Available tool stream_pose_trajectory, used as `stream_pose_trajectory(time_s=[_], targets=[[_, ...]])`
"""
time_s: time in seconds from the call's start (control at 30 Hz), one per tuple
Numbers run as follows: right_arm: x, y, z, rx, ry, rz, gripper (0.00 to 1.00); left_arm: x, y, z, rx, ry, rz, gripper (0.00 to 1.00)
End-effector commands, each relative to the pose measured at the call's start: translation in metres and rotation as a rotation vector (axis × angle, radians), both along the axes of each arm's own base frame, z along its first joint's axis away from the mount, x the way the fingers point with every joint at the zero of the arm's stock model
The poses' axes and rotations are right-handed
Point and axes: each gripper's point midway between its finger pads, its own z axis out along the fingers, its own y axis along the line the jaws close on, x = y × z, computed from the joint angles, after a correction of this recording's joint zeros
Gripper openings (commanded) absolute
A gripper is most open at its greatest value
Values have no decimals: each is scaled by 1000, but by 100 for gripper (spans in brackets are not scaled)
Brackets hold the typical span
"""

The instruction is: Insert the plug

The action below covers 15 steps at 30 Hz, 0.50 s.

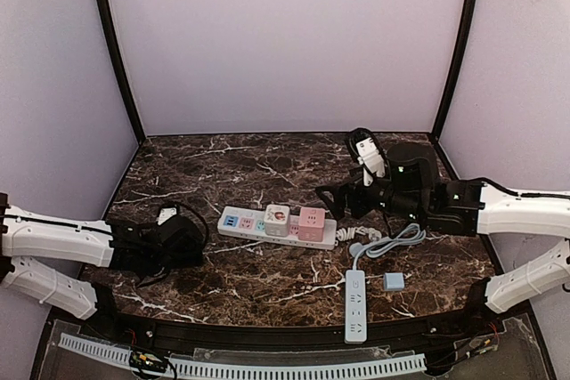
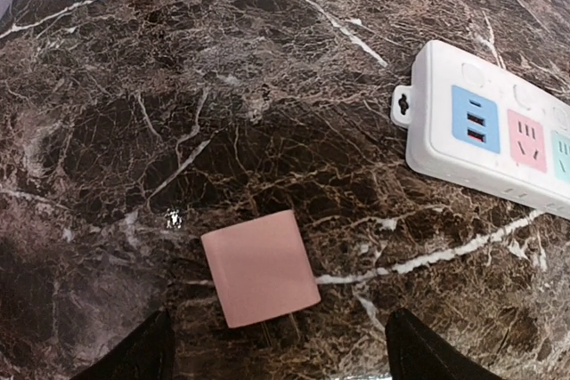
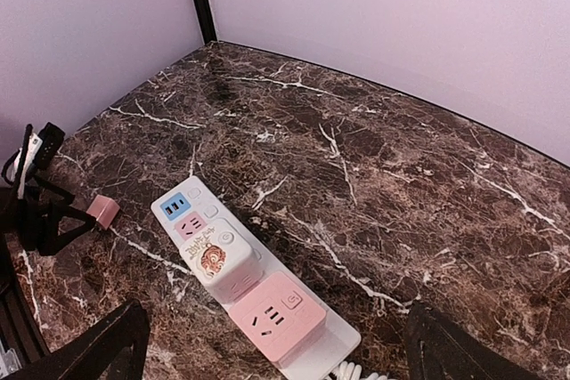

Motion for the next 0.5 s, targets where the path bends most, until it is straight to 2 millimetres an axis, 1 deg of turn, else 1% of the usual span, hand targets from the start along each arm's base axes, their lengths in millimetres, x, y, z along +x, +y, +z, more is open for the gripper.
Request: stream_pose_trajectory(time_s=[0.0,0.1,0.2,0.47], targets=[[-4,-3,2,39,-1,5,99,8,-12,-18,-39,69,-8,81],[-5,-2,1,36,-7,14,99,14,-14,-24,-36,89,1,80],[-5,-1,0,32,-10,19,99,18,-9,-32,-14,106,31,79],[-7,3,-7,25,2,42,99,24,6,-42,35,89,90,69]])
